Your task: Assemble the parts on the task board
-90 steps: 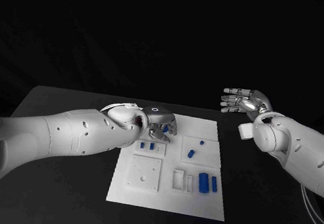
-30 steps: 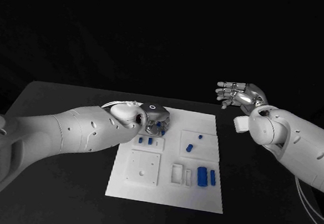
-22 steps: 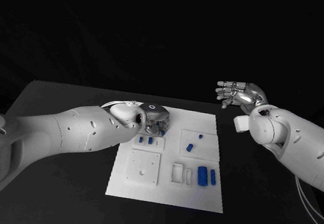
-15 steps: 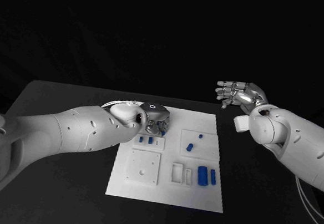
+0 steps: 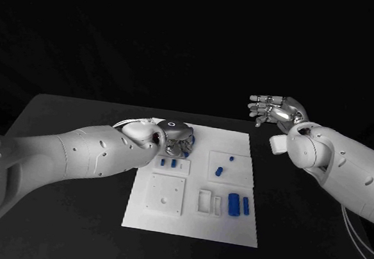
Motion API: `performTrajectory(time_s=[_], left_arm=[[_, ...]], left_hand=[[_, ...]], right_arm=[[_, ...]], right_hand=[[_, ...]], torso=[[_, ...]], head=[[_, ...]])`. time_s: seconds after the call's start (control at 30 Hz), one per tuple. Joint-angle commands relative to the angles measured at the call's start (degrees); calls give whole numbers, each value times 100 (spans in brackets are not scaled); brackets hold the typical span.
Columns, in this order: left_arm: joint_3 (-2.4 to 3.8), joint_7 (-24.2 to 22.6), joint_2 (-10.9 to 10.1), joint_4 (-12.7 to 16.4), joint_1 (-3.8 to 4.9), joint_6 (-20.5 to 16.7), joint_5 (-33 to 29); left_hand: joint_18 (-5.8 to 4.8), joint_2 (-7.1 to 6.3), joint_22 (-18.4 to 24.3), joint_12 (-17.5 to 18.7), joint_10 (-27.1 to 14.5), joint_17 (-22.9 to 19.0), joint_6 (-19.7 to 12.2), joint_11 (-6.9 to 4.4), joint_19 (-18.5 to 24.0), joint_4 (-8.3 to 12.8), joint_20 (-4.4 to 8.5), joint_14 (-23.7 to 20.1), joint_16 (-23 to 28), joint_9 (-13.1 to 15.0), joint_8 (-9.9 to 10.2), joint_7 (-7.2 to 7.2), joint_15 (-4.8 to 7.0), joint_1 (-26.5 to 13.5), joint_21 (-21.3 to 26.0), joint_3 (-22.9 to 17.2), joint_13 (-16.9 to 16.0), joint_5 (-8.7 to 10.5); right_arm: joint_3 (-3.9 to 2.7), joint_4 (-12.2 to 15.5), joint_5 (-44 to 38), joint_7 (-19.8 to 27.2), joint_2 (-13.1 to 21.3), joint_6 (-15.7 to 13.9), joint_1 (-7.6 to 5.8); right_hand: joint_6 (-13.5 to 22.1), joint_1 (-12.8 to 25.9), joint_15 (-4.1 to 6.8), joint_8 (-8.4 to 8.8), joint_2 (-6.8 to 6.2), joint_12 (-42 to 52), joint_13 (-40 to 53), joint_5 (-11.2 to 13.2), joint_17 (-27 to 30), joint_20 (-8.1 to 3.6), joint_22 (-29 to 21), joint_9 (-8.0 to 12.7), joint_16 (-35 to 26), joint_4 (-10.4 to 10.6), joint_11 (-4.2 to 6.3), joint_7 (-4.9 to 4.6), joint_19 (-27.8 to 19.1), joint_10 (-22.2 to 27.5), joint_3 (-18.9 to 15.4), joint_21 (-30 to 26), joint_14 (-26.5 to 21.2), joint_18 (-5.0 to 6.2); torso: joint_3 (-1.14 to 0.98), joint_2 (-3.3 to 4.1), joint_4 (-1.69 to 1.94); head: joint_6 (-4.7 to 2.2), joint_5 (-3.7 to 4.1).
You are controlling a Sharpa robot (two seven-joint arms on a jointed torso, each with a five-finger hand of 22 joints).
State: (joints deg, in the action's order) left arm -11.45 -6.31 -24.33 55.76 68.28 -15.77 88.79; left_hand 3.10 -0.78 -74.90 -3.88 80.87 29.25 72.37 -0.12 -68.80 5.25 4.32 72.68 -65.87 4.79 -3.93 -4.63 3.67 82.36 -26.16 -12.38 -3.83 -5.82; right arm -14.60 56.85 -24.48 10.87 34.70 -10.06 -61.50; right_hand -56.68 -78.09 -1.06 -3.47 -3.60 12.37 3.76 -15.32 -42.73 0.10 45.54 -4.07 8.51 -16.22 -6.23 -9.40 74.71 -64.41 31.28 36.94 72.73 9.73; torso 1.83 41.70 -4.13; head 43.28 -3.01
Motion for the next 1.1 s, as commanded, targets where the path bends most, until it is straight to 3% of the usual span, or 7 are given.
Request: performTrajectory(time_s=[0.03,0.27,0.4,0.5,0.73,1.1], left_arm=[[36,0,-65,81,-4,-142,-447],[262,43,-254,255,-1,-62,-1170],[398,47,-388,374,14,-25,-1438],[455,65,-501,481,56,37,-1583],[499,221,-823,749,188,354,-1558],[487,366,-1104,919,222,449,-1378]], left_hand=[[69,3,-122,38,39,12,170,2,-7,13,31,43,-18,304,25,84,-12,-52,-15,-13,9,-22],[66,10,-119,40,25,33,158,7,-1,26,44,39,-6,310,26,81,-1,-78,-35,-35,12,-50],[64,1,-118,39,6,38,145,15,35,55,50,23,28,316,23,68,1,-101,-33,-45,12,-238],[64,1,-117,40,5,39,144,15,43,61,50,19,37,319,23,68,2,-109,-32,-48,12,-253],[63,5,-117,39,2,49,145,18,61,85,50,24,48,328,23,64,3,-115,-33,-61,12,-255],[57,0,-115,39,13,56,154,14,82,93,50,8,68,335,23,67,3,-117,-26,-62,12,-250]], right_arm=[[-3,0,-110,53,-2,114,2],[-3,-6,-148,50,13,130,2],[-3,-10,-153,46,25,143,3],[-3,-13,-155,44,32,150,3],[-3,-28,-156,37,47,166,3],[-2,-34,-156,38,76,150,10]], right_hand=[[-3,56,-21,-14,-3,0,-7,-23,-6,-17,9,-2,-22,-1,12,-3,-39,20,-31,1,33,292],[-2,90,-19,-14,6,1,-7,-36,-11,-17,10,-3,-28,0,17,-1,-30,24,-76,-18,41,288],[-2,113,-21,-13,19,2,-7,-57,-13,-17,4,-3,-34,-4,17,-2,-23,28,-99,-39,42,286],[-2,113,-21,-13,19,2,-7,-57,-13,-17,4,-3,-34,-4,17,-2,-23,28,-99,-39,42,286],[0,136,-19,-13,32,7,-7,-83,-20,-18,-4,-2,-38,-2,21,-2,-3,27,-145,-69,52,283],[-10,167,-19,-14,56,13,-7,-151,-28,-19,-11,-3,-45,-2,26,1,23,23,-205,-110,58,278]], torso=[[2,0,6],[1,-1,13],[1,2,17],[-6,-2,16],[-8,2,12],[3,5,3]], head=[[-24,0],[-67,3],[-95,-19],[-96,-31],[-79,-45],[-59,-39]])
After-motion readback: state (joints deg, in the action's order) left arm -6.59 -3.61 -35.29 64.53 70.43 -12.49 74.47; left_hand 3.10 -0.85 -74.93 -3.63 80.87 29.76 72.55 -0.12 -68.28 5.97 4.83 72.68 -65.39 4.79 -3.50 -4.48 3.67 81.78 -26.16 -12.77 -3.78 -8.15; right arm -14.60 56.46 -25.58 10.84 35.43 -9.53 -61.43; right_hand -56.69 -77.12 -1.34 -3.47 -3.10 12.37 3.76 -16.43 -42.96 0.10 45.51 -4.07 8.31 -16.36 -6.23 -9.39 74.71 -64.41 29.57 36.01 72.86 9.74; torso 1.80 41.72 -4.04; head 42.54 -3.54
